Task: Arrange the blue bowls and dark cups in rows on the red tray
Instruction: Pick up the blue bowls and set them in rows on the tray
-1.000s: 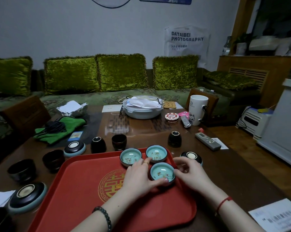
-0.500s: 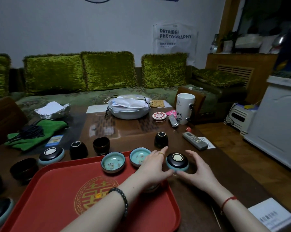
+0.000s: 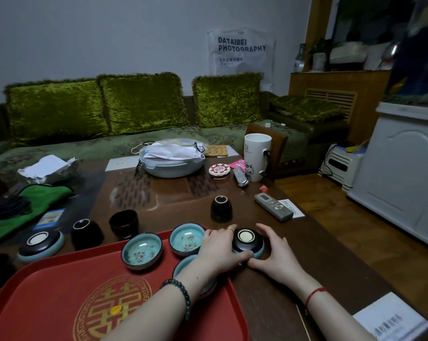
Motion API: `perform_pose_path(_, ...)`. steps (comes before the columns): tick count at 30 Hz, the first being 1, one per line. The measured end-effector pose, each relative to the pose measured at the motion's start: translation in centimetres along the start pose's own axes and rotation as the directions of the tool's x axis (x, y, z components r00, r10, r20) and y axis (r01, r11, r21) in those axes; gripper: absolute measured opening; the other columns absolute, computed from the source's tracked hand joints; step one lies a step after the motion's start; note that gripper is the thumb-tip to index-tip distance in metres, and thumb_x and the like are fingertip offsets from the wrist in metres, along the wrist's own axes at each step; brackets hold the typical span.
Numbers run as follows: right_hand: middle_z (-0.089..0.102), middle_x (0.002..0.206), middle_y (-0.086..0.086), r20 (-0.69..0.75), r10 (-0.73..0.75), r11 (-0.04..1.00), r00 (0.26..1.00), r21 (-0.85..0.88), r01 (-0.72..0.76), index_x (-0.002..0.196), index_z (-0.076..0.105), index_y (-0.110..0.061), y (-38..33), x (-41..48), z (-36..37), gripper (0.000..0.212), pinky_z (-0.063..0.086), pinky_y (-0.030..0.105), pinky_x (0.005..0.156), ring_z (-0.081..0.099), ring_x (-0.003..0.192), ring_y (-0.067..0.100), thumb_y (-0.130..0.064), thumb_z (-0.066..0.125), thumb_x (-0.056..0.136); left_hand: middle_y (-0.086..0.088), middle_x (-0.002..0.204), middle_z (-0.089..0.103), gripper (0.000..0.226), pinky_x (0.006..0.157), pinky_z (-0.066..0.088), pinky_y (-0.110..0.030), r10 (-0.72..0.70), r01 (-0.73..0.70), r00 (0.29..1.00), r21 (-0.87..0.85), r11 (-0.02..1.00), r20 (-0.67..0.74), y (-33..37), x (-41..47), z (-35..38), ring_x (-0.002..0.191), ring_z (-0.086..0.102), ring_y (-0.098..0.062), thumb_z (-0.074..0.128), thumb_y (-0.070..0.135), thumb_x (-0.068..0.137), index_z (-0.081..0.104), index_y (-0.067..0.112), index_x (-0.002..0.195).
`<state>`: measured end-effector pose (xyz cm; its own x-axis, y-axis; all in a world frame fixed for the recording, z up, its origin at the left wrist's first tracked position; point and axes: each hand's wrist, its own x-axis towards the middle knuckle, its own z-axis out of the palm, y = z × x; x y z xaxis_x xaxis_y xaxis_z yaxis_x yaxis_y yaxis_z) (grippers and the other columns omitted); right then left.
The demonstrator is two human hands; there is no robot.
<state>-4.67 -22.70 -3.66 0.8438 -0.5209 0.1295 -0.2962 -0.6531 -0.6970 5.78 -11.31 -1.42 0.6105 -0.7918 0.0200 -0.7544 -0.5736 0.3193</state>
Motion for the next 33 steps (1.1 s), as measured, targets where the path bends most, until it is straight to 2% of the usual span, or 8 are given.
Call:
perform_pose_path(4, 0.047, 0.137, -0.002, -0.055, -0.058, 0.996, 0.997, 0.06, 0.061, 0.135, 0.031, -0.027, -0.4, -0.5, -0.2, 0.089, 0.024, 0.038, 0.114, 0.039, 0.13, 0.017, -0.023, 0.077, 0.059, -0.009, 0.135, 0.053, 0.081, 0.107, 0.029, -0.038, 0.024, -0.025, 1.0, -0.075, 0.997, -0.012, -0.1, -0.3, -0.6, 0.127, 0.045, -0.027, 0.059, 0.056, 0.074, 0.03, 0.017, 0.139)
perform_pose_path(9, 0.043, 0.126, -0.015, -0.104, -0.196, 0.971, 0.975, 0.115, 0.208, 0.133, 0.034, -0.03, -2.5, -1.1, -1.2, 0.088, 0.02, -0.008, 0.087, 0.039, 0.12, -0.001, -0.014, 0.076, 0.057, 0.005, 0.124, 0.06, 0.08, 0.1, 0.041, -0.028, 0.017, -0.047, 0.997, -0.389, 0.92, -0.08, -0.4, -1.7, -1.8, 0.118, 0.053, -0.014, 0.066, 0.056, 0.068, 0.034, 0.026, 0.135)
perform_pose_path(15, 0.046, 0.129, -0.018, -0.089, -0.34, 0.908, 0.936, 0.228, 0.352, 0.131, 0.034, -0.036, -7.2, -2.2, -1.9, 0.087, 0.027, -0.002, 0.094, 0.036, 0.119, -0.018, -0.007, 0.076, 0.061, 0.022, 0.106, 0.058, 0.062, 0.078, 0.039, -0.001, -0.011, -0.041, 0.998, -0.727, 0.686, -0.067, -1.5, -4.4, -4.1, 0.093, 0.055, 0.015, 0.066, 0.051, 0.072, 0.04, 0.034, 0.126)
perform_pose_path(19, 0.046, 0.13, -0.013, -0.047, -0.372, 0.876, 0.927, 0.313, 0.367, 0.132, 0.033, -0.034, -10.0, -2.9, -1.3, 0.089, 0.032, 0.008, 0.1, 0.041, 0.123, -0.007, -0.015, 0.083, 0.06, 0.012, 0.105, 0.066, 0.021, 0.077, 0.05, -0.021, -0.038, 0.046, 0.999, -0.892, 0.45, 0.032, -2.5, -6.4, -5.0, 0.093, 0.063, -0.006, 0.051, 0.047, 0.085, 0.051, 0.042, 0.106)
perform_pose_path(24, 0.046, 0.124, -0.008, 0.018, -0.411, 0.863, 0.912, 0.33, 0.382, 0.132, 0.028, -0.034, -12.7, -3.7, 0.5, 0.094, 0.029, 0.0, 0.093, 0.038, 0.121, -0.011, -0.019, 0.085, 0.058, -0.01, 0.112, 0.067, 0.035, 0.095, 0.049, -0.042, -0.137, 0.195, 0.975, -0.969, 0.152, 0.175, -4.1, -8.5, -6.2, 0.101, 0.064, -0.023, 0.034, 0.043, 0.092, 0.057, 0.022, 0.109)
perform_pose_path(27, 0.045, 0.121, -0.003, 0.042, -0.427, 0.868, 0.903, 0.298, 0.396, 0.127, 0.025, -0.037, -14.1, -3.8, 1.6, 0.093, 0.032, 0.01, 0.099, 0.042, 0.121, 0.003, -0.016, 0.084, 0.058, -0.004, 0.093, 0.07, 0.037, 0.062, 0.054, -0.021, -0.149, 0.186, 0.976, -0.968, 0.17, 0.162, -5.7, -10.3, -6.6, 0.074, 0.068, -0.009, 0.032, 0.039, 0.094, 0.058, 0.016, 0.108)
perform_pose_path(30, 0.045, 0.118, 0.001, 0.075, -0.428, 0.882, 0.901, 0.255, 0.397, 0.126, 0.026, -0.037, -15.1, -3.9, 2.9, 0.094, 0.037, 0.024, 0.101, 0.047, 0.116, 0.012, -0.019, 0.085, 0.056, -0.006, 0.095, 0.064, 0.03, 0.053, 0.048, -0.014, -0.183, 0.094, 0.982, -0.962, 0.255, 0.048, -7.8, -12.2, -6.8, 0.073, 0.063, -0.009, 0.035, 0.03, 0.096, 0.053, 0.012, 0.113)
perform_pose_path(33, 0.046, 0.114, -0.001, 0.108, -0.421, 0.896, 0.901, 0.204, 0.395, 0.131, 0.027, -0.032, -15.6, -4.0, 4.6, 0.095, 0.034, 0.013, 0.093, 0.048, 0.111, 0.01, -0.027, 0.085, 0.055, 0.001, 0.071, 0.052, 0.03, 0.047, 0.039, -0.012, -0.223, 0.05, 0.975, -0.949, 0.313, -0.023, -9.7, -13.8, -6.9, 0.05, 0.048, -0.002, 0.044, 0.02, 0.094, 0.05, 0.009, 0.121)
